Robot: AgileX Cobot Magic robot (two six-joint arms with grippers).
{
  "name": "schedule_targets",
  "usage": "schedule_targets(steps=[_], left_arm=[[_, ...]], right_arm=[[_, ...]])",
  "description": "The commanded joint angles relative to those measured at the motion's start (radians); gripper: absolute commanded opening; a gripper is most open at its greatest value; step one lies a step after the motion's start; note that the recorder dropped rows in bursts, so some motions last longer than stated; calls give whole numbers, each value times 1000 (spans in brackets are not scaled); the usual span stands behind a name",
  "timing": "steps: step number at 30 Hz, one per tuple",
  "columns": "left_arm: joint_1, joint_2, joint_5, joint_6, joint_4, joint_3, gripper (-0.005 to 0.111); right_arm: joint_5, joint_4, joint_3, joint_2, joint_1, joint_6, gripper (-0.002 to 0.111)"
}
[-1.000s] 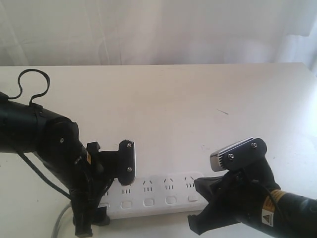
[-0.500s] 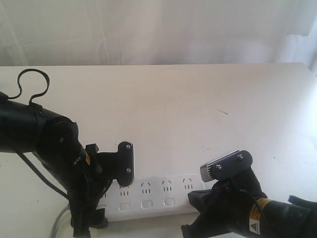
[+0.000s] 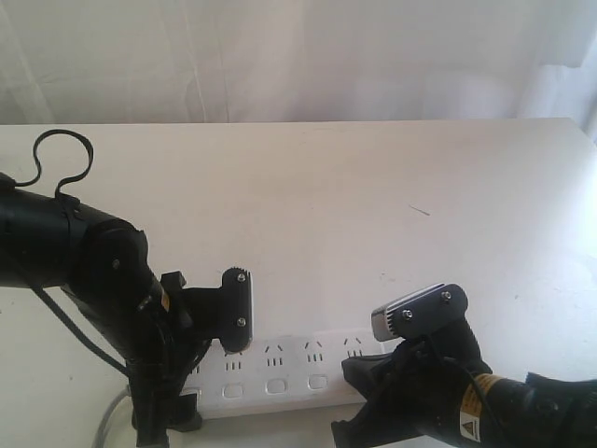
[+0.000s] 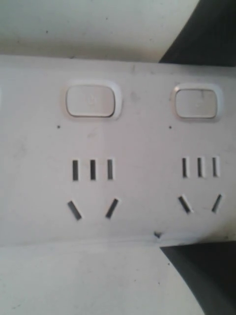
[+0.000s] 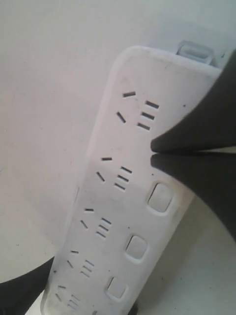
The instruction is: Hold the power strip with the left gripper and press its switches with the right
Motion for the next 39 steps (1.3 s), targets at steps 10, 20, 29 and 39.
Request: schedule_targets(steps=[10,20,29,39], left_arm=[[-1,21,69,13,27,19,0],[-1,21,65,10,27,19,0],[-1,21,67,11,27,19,0],[-1,21,67,11,25,19,0]], right_arm=[[49,180,106,12,-7,-104,0],[-40,99,91,12,-7,-34,0],[11,40,72,12,-7,6,0],[2,40,53,131,-7,6,0]])
